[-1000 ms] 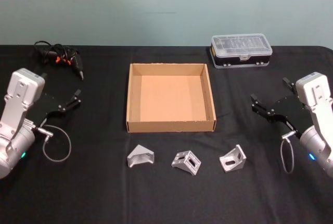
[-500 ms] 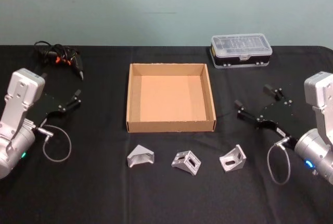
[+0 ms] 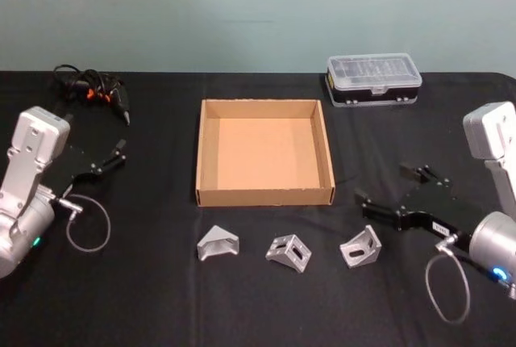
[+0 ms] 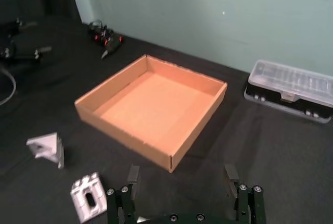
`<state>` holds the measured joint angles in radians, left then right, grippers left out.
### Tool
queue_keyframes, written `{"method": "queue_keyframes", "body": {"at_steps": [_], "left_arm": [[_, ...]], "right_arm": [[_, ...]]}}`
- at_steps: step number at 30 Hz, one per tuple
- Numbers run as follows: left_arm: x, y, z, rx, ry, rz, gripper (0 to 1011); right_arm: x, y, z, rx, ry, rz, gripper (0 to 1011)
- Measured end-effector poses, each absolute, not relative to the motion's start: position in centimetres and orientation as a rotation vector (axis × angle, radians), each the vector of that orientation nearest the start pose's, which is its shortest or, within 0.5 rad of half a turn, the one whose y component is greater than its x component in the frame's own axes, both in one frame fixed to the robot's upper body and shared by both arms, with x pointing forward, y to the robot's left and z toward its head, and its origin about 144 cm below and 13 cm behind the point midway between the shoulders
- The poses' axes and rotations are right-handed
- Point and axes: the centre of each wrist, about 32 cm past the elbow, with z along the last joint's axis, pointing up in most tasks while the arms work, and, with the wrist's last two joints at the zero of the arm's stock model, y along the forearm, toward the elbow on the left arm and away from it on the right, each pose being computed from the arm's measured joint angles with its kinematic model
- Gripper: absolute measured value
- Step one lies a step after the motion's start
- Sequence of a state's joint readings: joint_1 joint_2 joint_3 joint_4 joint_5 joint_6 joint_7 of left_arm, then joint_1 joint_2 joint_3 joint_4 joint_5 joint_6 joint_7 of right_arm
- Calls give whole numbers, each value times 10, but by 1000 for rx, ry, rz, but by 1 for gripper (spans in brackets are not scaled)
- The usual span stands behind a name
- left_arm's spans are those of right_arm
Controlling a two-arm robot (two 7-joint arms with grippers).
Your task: Use one hand to pick up the angle iron from the table and place it into the box.
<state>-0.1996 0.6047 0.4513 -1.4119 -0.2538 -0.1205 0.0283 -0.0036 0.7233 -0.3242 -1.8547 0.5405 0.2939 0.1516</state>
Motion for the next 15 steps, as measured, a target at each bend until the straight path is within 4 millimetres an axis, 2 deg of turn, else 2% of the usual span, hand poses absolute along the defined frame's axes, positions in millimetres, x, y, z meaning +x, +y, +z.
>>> {"method": "queue_keyframes", "body": {"at_steps": [5, 8, 15], "left_arm": [[489, 310, 1140, 304, -285, 1248, 1011], [489, 310, 1140, 304, -285, 1248, 1011], [489, 310, 1140, 305, -285, 1248, 1011]], "right_arm": [[415, -289, 1235, -411, 100, -1011, 1003], [410, -288, 1242, -441, 152, -1016, 1003], [411, -281, 1238, -491, 258, -1019, 1003]]}}
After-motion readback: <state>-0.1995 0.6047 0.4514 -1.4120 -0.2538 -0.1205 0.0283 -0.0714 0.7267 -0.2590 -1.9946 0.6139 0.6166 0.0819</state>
